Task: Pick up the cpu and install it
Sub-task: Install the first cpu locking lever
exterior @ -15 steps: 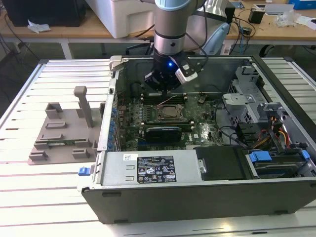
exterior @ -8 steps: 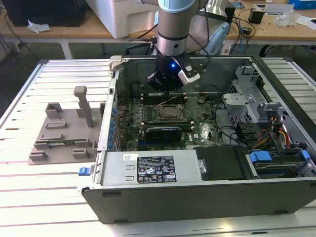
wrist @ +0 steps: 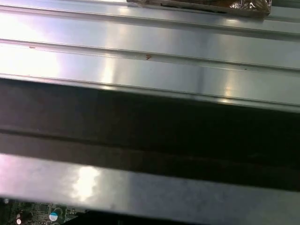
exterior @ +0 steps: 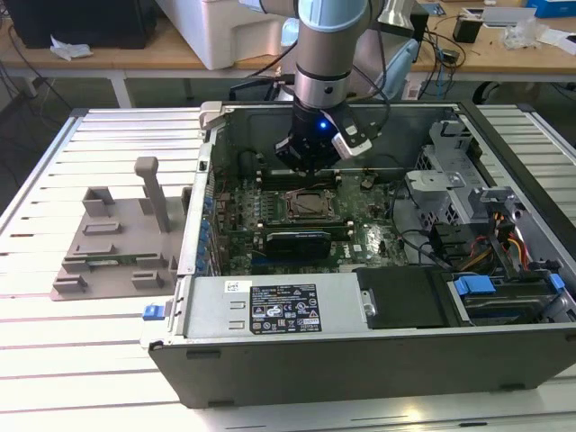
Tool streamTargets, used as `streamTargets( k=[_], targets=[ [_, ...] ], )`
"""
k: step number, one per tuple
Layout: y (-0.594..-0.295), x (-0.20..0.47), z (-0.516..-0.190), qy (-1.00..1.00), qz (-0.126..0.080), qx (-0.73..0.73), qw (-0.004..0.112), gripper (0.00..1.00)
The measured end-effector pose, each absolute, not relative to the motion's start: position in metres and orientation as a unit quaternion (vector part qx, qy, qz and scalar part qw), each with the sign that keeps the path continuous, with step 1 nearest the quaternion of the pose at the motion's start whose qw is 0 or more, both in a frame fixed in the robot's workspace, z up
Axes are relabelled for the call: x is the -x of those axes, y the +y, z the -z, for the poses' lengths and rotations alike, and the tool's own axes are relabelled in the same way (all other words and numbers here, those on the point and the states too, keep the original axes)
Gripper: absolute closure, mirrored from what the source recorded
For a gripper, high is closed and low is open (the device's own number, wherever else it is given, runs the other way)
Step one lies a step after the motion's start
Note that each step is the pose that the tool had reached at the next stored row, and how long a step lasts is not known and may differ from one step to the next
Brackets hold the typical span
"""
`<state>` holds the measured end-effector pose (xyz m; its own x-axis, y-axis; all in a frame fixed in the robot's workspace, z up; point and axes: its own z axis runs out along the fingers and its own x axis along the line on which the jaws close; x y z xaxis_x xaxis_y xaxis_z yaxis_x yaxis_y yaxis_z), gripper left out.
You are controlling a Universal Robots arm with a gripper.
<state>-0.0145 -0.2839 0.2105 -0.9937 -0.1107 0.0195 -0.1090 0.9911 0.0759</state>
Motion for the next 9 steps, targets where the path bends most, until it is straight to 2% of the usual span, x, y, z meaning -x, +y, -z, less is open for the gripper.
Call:
streamTargets(
  k=[9],
  targets=[
    [-0.2858, 0.0077, -0.2037, -0.998, 0.037, -0.055, 0.013, 0.89]
  ],
)
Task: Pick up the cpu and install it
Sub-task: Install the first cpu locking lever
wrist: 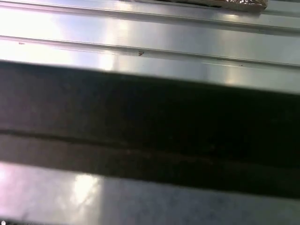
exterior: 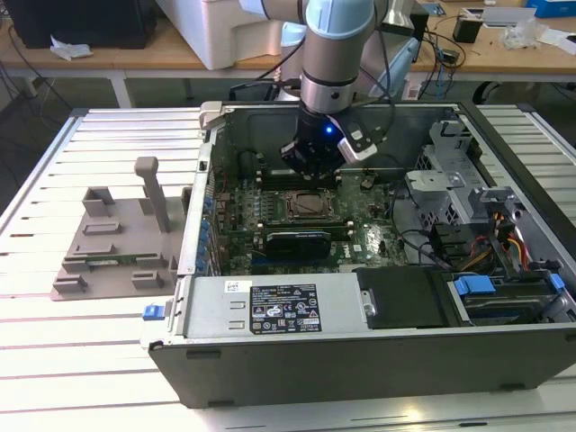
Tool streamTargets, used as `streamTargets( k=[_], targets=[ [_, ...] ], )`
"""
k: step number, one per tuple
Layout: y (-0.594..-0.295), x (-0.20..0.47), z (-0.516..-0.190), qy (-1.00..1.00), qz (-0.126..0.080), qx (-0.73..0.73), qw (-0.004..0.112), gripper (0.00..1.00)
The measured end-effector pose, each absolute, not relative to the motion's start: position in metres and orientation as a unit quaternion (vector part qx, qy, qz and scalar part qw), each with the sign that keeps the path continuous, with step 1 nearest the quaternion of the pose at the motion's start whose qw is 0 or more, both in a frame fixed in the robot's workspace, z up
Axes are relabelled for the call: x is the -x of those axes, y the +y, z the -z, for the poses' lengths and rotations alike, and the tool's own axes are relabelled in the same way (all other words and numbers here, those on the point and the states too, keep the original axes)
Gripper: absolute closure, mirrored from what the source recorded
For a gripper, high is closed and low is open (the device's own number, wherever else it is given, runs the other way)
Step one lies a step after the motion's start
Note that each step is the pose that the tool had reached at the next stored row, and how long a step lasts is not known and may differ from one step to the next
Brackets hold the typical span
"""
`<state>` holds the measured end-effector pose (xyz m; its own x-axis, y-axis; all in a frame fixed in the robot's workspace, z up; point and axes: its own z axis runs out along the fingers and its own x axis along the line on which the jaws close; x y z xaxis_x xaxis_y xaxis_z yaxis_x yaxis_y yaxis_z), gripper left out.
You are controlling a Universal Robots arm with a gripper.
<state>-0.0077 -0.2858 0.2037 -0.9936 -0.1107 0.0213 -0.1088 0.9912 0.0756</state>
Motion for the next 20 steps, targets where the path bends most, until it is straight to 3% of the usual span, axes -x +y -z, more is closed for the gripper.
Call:
streamTargets(
  k=[9, 11, 12, 13, 14, 18, 20],
  targets=[
    [-0.286, 0.003, -0.201, -0.998, 0.037, -0.055, 0.012, 0.89],
    [-0.286, 0.003, -0.219, -0.998, 0.019, -0.055, 0.013, 0.89],
    [-0.287, 0.003, -0.220, -0.998, -0.014, -0.054, 0.015, 0.89],
    [-0.290, 0.003, -0.220, -0.998, -0.034, -0.054, 0.017, 0.89],
    [-0.305, 0.003, -0.220, -0.998, -0.034, -0.054, 0.016, 0.89],
    [-0.307, 0.003, -0.271, -0.998, -0.034, -0.054, 0.016, 0.89],
    [-0.307, 0.003, -0.275, -0.998, -0.033, -0.054, 0.016, 0.89]
  ],
)
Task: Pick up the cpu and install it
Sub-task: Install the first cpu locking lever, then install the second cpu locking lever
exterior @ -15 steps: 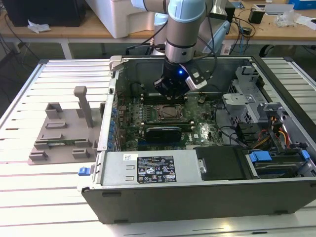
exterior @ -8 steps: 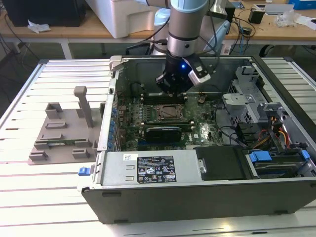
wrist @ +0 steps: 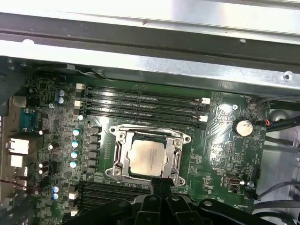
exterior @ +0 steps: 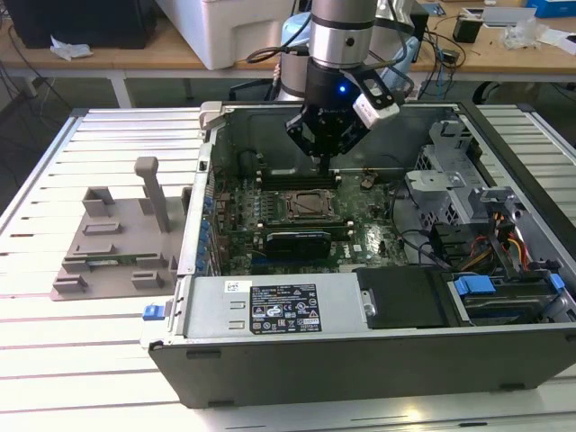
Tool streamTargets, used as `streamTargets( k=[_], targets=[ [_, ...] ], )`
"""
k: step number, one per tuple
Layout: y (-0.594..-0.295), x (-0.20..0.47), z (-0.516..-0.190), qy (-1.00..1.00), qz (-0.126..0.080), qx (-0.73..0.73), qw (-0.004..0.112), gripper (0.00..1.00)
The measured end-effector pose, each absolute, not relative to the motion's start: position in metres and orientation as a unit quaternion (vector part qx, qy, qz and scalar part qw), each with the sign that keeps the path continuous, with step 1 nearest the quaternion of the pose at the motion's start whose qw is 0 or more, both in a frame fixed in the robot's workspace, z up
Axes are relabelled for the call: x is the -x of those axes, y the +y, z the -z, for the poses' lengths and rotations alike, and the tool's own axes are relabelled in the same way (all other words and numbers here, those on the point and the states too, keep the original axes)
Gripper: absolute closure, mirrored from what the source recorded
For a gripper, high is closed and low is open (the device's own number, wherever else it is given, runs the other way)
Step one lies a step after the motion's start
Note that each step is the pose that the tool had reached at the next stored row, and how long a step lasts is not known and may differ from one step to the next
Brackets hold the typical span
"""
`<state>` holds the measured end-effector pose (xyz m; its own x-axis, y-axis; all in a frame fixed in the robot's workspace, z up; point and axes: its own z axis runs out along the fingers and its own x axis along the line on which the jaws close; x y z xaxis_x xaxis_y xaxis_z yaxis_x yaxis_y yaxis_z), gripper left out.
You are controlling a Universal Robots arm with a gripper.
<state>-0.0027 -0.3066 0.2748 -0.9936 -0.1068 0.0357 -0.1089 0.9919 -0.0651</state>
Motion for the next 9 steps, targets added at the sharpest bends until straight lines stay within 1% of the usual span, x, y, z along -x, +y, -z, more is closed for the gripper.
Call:
streamTargets(
  k=[9],
  targets=[
    [-0.3066, 0.0027, -0.2750, -0.998, -0.034, -0.054, 0.016, 0.89]
  ],
)
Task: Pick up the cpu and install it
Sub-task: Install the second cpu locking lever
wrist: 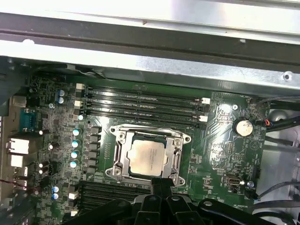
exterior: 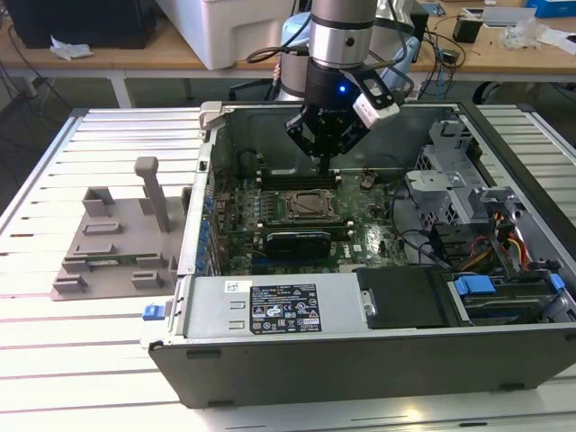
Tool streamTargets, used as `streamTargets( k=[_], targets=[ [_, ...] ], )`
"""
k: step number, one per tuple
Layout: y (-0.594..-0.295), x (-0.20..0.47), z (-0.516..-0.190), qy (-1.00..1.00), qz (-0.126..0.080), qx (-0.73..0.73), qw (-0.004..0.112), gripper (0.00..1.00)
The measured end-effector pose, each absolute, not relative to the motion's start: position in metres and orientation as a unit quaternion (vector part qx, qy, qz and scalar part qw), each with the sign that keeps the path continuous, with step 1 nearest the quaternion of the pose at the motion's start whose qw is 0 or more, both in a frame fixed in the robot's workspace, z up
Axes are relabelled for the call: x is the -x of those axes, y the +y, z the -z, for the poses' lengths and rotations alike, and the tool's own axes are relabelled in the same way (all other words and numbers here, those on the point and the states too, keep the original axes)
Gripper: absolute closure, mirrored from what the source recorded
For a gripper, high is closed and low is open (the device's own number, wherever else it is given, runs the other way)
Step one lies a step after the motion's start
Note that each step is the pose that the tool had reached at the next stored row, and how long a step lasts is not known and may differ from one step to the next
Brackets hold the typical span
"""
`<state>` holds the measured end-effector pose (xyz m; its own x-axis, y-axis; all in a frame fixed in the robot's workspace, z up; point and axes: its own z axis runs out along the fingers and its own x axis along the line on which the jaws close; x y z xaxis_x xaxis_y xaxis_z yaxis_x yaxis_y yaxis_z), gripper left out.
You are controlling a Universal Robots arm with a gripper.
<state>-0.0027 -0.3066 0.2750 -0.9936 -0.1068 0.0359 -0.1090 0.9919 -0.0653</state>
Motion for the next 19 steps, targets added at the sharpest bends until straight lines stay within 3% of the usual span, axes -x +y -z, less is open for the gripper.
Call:
streamTargets(
  k=[5, 13, 19],
  targets=[
    [-0.330, 0.003, -0.273, -0.998, -0.024, -0.054, 0.016, 0.89],
    [-0.360, 0.007, -0.268, -0.998, 0.026, -0.055, 0.013, 0.89],
    [-0.373, 0.028, -0.253, -0.998, 0.030, -0.055, 0.013, 0.89]
  ],
)
